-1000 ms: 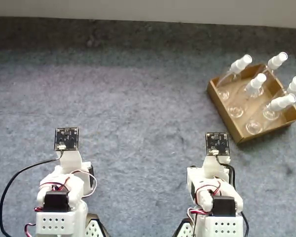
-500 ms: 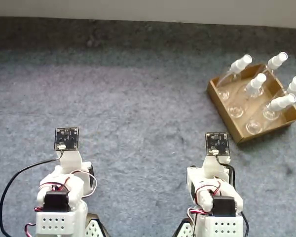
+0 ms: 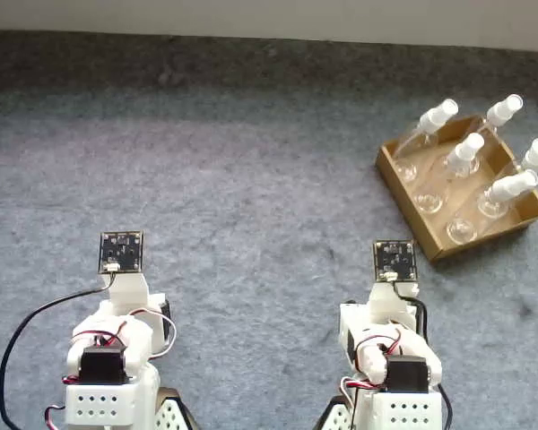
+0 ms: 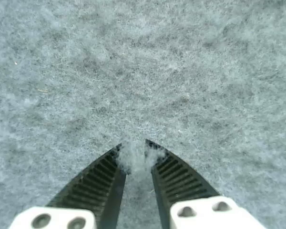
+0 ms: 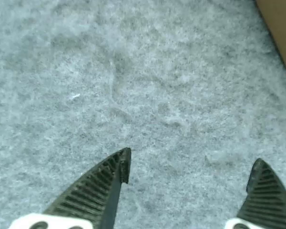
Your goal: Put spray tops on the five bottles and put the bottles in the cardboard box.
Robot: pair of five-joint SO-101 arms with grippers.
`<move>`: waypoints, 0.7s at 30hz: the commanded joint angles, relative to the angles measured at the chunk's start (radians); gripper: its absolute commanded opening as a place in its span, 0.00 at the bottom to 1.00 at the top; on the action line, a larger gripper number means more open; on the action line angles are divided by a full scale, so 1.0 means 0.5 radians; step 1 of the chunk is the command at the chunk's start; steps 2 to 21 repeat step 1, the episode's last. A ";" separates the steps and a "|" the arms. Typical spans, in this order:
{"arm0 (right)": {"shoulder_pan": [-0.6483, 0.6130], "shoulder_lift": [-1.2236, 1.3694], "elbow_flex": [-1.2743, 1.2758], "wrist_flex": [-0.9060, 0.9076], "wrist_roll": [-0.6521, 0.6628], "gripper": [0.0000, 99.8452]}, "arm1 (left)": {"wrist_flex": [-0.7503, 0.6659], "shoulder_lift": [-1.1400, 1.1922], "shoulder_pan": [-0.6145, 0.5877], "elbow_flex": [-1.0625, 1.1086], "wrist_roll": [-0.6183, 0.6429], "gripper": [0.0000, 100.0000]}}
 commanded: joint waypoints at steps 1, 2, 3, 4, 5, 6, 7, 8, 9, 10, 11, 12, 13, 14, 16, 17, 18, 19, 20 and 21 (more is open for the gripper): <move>0.002 -0.020 0.296 0.014 -0.018 0.35 | 0.012 -0.017 -0.026 0.044 0.018 0.01; 0.002 -0.020 0.296 0.014 -0.018 0.35 | 0.012 -0.017 -0.026 0.044 0.018 0.01; 0.002 -0.020 0.296 0.014 -0.018 0.35 | 0.012 -0.017 -0.026 0.044 0.018 0.01; 0.002 -0.020 0.296 0.014 -0.018 0.35 | 0.012 -0.017 -0.026 0.044 0.018 0.01; 0.002 -0.020 0.296 0.014 -0.018 0.35 | 0.012 -0.017 -0.026 0.044 0.018 0.01; 0.002 -0.020 0.296 0.014 -0.018 0.35 | 0.012 -0.017 -0.026 0.044 0.018 0.01; 0.002 -0.020 0.296 0.014 -0.018 0.35 | 0.012 -0.017 -0.026 0.044 0.018 0.01; 0.002 -0.020 0.296 0.014 -0.018 0.35 | 0.012 -0.017 -0.026 0.044 0.018 0.01; 0.002 -0.020 0.296 0.014 -0.018 0.35 | 0.012 -0.017 -0.026 0.044 0.018 0.01; 0.002 -0.020 0.296 0.014 -0.018 0.35 | 0.012 -0.017 -0.026 0.044 0.018 0.01; 0.002 -0.020 0.296 0.014 -0.018 0.35 | 0.012 -0.017 -0.026 0.044 0.018 0.01; 0.002 -0.020 0.296 0.014 -0.018 0.35 | 0.012 -0.017 -0.026 0.044 0.018 0.01; 0.002 -0.020 0.296 0.014 -0.018 0.35 | 0.012 -0.017 -0.026 0.044 0.018 0.01; 0.002 -0.020 0.296 0.014 -0.018 0.35 | 0.012 -0.017 -0.026 0.044 0.018 0.01; 0.002 -0.020 0.296 0.014 -0.018 0.35 | 0.012 -0.017 -0.026 0.044 0.018 0.01; 0.002 -0.020 0.296 0.014 -0.018 0.35 | 0.012 -0.017 -0.026 0.044 0.018 0.01; 0.002 -0.020 0.296 0.014 -0.018 0.35 | 0.012 -0.017 -0.026 0.044 0.018 0.01; 0.002 -0.020 0.296 0.014 -0.018 0.35 | 0.012 -0.017 -0.026 0.044 0.018 0.01; 0.002 -0.020 0.296 0.014 -0.018 0.35 | 0.012 -0.017 -0.026 0.044 0.018 0.01; 0.002 -0.020 0.296 0.014 -0.018 0.35 | 0.012 -0.017 -0.026 0.044 0.018 0.01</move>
